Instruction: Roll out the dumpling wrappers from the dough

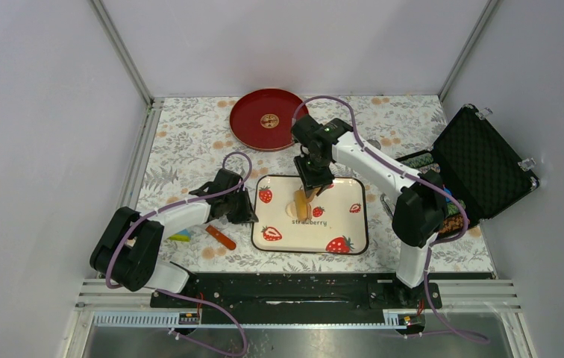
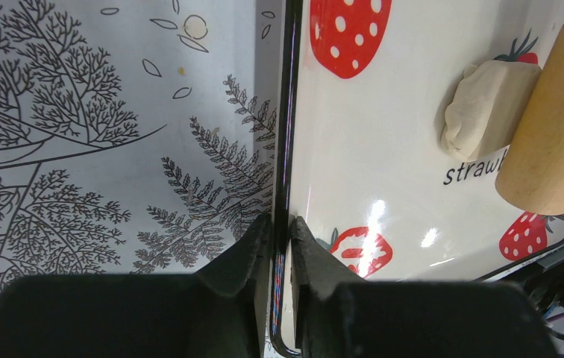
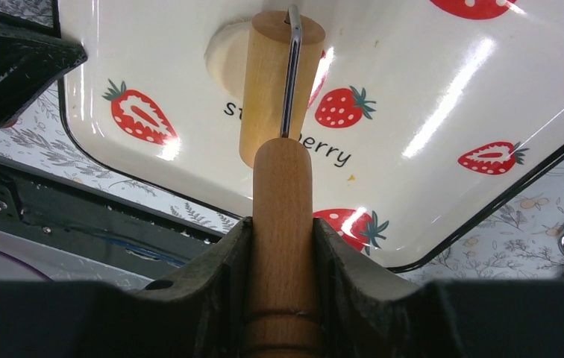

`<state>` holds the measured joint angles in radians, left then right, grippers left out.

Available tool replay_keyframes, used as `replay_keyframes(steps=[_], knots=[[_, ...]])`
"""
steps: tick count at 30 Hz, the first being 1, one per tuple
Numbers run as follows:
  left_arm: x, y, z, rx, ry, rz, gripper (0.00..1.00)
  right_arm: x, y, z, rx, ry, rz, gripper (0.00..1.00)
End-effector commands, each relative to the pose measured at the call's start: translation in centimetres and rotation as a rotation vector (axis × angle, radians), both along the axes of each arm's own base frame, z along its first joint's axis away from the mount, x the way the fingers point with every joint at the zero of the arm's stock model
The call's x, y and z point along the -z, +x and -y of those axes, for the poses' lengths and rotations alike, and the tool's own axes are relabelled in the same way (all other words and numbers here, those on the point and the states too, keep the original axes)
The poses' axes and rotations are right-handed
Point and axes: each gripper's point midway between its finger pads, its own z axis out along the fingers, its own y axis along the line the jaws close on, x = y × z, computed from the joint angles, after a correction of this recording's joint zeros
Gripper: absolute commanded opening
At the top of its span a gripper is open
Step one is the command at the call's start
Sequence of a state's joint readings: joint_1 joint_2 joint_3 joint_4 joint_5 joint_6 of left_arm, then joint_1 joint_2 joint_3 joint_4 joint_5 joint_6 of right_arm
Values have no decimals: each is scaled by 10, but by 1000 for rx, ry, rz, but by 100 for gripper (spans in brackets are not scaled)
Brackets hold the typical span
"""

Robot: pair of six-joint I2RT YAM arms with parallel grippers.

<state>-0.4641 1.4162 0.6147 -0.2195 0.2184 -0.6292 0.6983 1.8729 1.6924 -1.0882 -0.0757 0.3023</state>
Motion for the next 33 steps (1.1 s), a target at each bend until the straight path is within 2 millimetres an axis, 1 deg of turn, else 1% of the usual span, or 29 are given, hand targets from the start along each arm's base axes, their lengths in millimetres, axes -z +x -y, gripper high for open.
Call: replay_keyframes(steps=[1, 10, 16, 19, 26, 29, 33], knots=[[18, -12, -21, -13, 107, -52, 0, -23, 0, 15, -11, -22, 41, 0], [18, -12, -21, -13, 107, -52, 0, -36, 2, 1, 2, 42, 50, 0], [18, -12, -21, -14, 106, -52, 0, -40, 3, -16, -13, 57, 60, 0], [19, -12, -22, -14, 107, -53, 0, -36, 4, -22, -23, 48, 53, 0], [19, -13, -22, -14, 107, -55, 0, -17, 6, -34, -17, 43, 32, 0], [18, -12, -21, -14, 106, -53, 0, -7, 7, -38, -19, 33, 19, 0], [18, -12, -21, -14, 106, -52, 0, 2, 6, -40, -19, 27, 8, 0]])
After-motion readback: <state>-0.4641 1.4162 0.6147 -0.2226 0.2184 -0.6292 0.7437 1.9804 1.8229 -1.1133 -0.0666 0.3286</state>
